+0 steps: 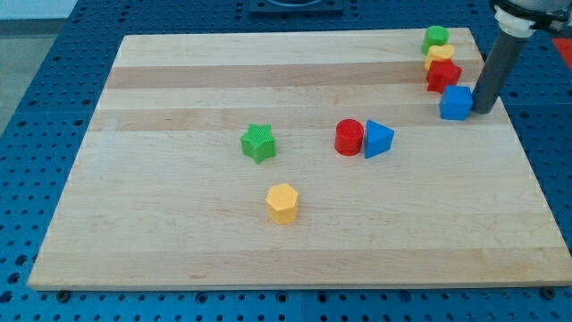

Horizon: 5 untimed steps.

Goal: Adjust the blue cube to the bottom of the red star

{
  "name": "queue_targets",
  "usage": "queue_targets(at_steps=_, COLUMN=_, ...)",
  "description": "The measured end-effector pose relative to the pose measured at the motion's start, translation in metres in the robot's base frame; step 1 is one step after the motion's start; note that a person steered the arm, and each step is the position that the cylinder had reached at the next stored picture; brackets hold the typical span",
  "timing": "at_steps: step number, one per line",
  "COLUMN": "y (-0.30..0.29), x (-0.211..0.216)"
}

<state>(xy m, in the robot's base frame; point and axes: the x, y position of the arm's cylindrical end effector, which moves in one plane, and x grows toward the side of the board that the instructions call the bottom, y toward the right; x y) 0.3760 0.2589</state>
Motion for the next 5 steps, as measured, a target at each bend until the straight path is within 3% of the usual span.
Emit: queue_targets(at_steps=5, y=-0.002, x=0.013)
